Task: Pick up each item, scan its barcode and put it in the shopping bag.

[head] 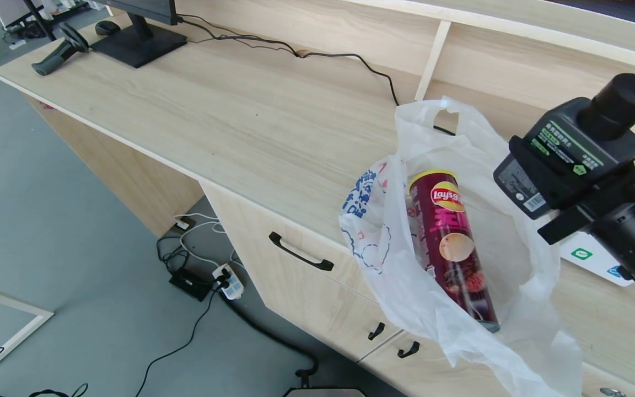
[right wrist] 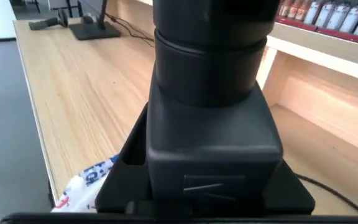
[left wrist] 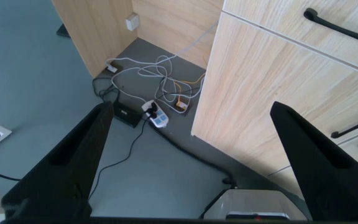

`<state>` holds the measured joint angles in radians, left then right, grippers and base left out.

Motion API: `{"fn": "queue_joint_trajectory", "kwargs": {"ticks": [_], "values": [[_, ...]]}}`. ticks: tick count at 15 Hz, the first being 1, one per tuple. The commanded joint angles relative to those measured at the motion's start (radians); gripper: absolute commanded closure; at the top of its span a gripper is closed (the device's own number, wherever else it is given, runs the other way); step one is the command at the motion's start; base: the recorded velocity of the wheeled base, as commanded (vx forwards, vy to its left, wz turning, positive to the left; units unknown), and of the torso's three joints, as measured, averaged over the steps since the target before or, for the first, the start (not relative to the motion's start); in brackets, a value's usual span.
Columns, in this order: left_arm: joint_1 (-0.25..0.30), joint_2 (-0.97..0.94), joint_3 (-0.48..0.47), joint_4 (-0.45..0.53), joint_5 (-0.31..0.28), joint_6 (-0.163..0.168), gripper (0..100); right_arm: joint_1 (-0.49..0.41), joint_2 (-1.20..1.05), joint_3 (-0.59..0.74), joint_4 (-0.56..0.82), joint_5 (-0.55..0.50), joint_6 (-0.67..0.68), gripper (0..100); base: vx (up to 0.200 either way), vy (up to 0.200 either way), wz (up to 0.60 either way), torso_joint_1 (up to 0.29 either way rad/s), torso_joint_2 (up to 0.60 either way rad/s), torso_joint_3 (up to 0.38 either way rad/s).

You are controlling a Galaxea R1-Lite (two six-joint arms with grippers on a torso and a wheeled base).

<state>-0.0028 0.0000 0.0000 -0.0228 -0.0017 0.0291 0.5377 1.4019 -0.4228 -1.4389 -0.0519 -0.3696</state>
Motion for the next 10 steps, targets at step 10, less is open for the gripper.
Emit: {"fn": "queue_joint_trajectory", "kwargs": {"ticks": [10], "values": [[0.0, 0.002, 0.0, 0.0, 0.0, 0.0, 0, 0.027, 0.049, -0.111, 0.098, -0.078, 0.439, 100, 0.0, 0.0, 0.0, 0.0, 0.0, 0.0]]}}
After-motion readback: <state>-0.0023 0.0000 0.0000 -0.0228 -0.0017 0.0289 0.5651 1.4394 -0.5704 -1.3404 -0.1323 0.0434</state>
